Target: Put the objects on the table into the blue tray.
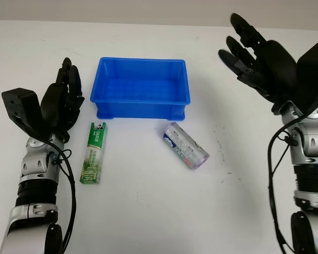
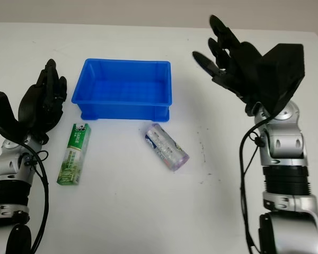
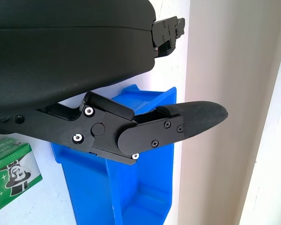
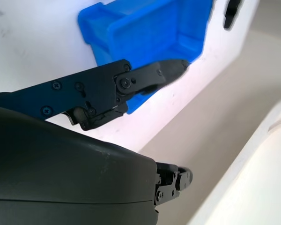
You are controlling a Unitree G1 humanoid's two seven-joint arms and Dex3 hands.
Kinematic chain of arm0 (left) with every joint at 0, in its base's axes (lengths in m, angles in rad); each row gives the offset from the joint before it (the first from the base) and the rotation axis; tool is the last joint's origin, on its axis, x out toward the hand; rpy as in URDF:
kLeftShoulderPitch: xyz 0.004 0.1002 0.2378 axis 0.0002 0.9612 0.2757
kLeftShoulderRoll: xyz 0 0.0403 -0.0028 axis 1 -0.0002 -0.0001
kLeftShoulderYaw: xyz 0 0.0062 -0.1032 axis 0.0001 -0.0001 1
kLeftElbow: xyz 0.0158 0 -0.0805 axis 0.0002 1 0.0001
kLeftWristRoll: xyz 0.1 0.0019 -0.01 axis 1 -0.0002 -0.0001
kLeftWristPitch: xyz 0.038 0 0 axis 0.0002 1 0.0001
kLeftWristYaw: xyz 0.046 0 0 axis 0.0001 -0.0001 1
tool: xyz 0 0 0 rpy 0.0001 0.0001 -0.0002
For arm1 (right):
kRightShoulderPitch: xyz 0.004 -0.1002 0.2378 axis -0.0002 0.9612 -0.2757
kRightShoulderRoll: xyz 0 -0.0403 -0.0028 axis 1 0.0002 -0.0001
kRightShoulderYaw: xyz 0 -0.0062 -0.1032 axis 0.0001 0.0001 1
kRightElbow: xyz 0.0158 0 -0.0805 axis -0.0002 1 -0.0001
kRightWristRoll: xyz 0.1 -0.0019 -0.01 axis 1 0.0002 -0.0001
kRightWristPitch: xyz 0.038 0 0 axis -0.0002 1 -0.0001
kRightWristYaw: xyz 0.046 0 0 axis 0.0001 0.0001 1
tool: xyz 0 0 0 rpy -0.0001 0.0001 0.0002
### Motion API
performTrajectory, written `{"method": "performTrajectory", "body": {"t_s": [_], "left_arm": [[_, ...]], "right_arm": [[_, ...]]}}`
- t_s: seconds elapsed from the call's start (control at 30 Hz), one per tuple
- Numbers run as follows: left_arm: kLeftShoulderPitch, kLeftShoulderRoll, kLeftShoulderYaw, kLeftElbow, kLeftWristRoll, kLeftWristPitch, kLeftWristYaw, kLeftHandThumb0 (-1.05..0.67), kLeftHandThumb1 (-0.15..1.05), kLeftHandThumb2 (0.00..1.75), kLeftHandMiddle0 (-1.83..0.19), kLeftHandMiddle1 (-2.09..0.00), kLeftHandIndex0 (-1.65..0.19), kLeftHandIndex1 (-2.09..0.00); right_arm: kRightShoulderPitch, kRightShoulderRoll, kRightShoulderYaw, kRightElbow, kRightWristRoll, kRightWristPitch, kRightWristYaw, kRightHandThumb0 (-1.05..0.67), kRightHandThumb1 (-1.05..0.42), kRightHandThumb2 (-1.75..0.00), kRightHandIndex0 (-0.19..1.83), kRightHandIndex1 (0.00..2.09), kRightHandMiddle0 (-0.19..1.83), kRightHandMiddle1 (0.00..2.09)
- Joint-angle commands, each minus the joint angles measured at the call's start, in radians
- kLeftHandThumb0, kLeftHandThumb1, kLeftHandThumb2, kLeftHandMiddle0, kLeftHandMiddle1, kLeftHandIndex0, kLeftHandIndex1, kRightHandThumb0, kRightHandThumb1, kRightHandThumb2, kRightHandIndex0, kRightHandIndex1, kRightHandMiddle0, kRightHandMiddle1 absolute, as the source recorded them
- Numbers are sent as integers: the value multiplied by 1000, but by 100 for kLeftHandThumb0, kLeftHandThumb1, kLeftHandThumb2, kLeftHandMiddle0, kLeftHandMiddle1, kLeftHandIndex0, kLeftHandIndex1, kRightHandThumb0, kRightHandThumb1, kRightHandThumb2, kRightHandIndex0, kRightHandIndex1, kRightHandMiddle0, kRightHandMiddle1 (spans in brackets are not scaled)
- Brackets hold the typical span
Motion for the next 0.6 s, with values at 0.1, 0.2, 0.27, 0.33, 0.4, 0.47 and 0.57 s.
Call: {"method": "performTrajectory", "body": {"t_s": [0.1, 0.2, 0.27, 0.33, 0.4, 0.47, 0.57], "left_arm": [[-18, 11, -5, 1, 8, -5, -10, -78, 105, 65, 19, 0, 19, 0], [-25, 14, -6, 12, 11, -7, -15, -78, 105, 65, 19, 0, 19, 0], [-32, 15, -8, 20, 13, -6, -17, -78, 105, 65, 19, 0, 19, 0], [-38, 17, -10, 28, 17, -7, -18, -78, 105, 65, 19, 0, 19, 0], [-44, 19, -12, 36, 21, -8, -15, -78, 105, 65, 19, 0, 19, 0], [-49, 22, -15, 39, 28, -8, -12, -78, 105, 65, 19, 0, 19, 0], [-51, 24, -18, 33, 35, -5, -7, -78, 105, 66, 19, 0, 19, 0]], "right_arm": [[-9, -85, 43, -4, -113, -232, 24, -35, -80, -3, 20, 18, 15, 24], [-30, -121, 76, 43, -209, -399, 1, -37, -77, -3, 25, 21, 20, 30], [-47, -147, 99, 71, -268, -493, -8, -34, -72, -3, 32, 24, 25, 34], [-69, -170, 122, 116, -303, -596, -2, -31, -71, -3, 34, 24, 25, 36], [-100, -192, 148, 173, -345, -707, -11, -31, -70, -4, 37, 26, 26, 38], [-133, -206, 172, 235, -397, -815, -40, -32, -68, -5, 39, 28, 21, 50], [-188, -230, 207, 326, -486, -970, -97, -34, -67, -5, 43, 31, 19, 64]]}}
